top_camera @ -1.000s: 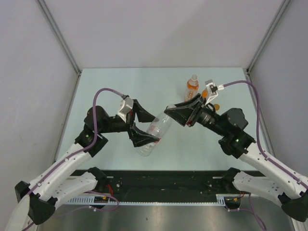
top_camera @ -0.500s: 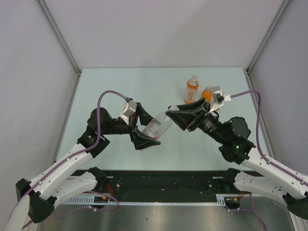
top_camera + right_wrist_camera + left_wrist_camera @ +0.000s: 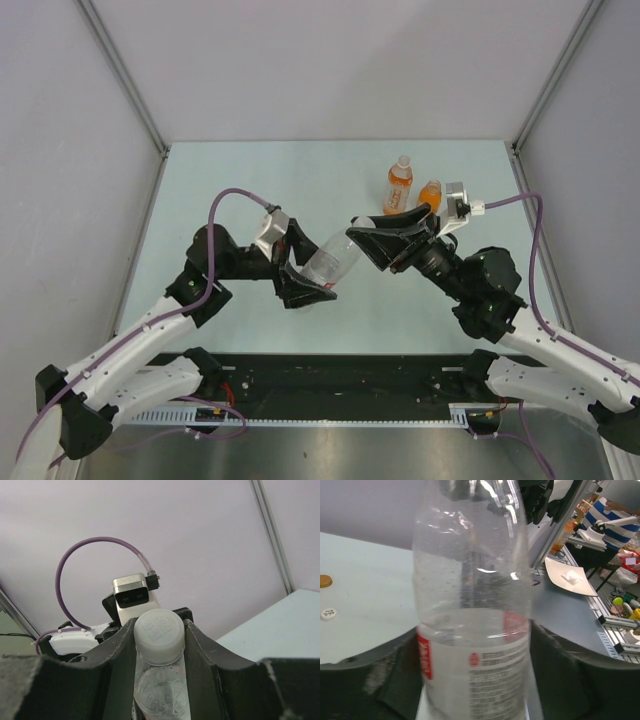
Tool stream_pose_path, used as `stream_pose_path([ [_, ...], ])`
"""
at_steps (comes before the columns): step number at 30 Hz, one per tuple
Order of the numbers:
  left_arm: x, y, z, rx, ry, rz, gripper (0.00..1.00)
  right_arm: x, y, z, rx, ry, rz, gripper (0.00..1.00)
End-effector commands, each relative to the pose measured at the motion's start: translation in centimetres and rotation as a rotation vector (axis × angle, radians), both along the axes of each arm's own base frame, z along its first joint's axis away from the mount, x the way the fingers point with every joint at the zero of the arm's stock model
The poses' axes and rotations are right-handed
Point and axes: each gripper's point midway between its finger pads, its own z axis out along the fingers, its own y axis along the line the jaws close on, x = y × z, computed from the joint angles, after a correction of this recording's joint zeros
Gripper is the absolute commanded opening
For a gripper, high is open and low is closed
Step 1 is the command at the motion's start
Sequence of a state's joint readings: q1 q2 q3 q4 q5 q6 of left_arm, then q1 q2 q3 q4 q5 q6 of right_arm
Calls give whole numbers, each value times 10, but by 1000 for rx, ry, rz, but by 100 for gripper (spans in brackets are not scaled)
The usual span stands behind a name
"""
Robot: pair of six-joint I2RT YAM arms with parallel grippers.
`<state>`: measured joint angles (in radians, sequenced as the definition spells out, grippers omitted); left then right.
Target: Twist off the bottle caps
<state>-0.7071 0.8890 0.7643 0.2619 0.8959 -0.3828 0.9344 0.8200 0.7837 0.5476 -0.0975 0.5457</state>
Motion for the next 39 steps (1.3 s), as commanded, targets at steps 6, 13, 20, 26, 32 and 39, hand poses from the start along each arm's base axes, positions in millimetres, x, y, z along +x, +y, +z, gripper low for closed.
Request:
stream_pose_path([
  [6,-2,-4,1,-15,-30,-36,48,-8,-7,21,74,-43,5,0],
  [13,1,-3,0,-6,-45,-12,28,-6,-7,15,57,-15,-8,19],
  [20,12,-2,-3,48,-56,53,0,12,-33,9,15,68,-168,71],
  [26,37,0,-6,77,-33,221,0,27,-59,11,-32,152,-313,74],
  [32,61,4,-9,104,-125,439,0,39,-61,11,-77,262,-368,74],
  [39,83,18,-11,135,-215,698,0,49,-50,-10,-142,362,-381,72],
])
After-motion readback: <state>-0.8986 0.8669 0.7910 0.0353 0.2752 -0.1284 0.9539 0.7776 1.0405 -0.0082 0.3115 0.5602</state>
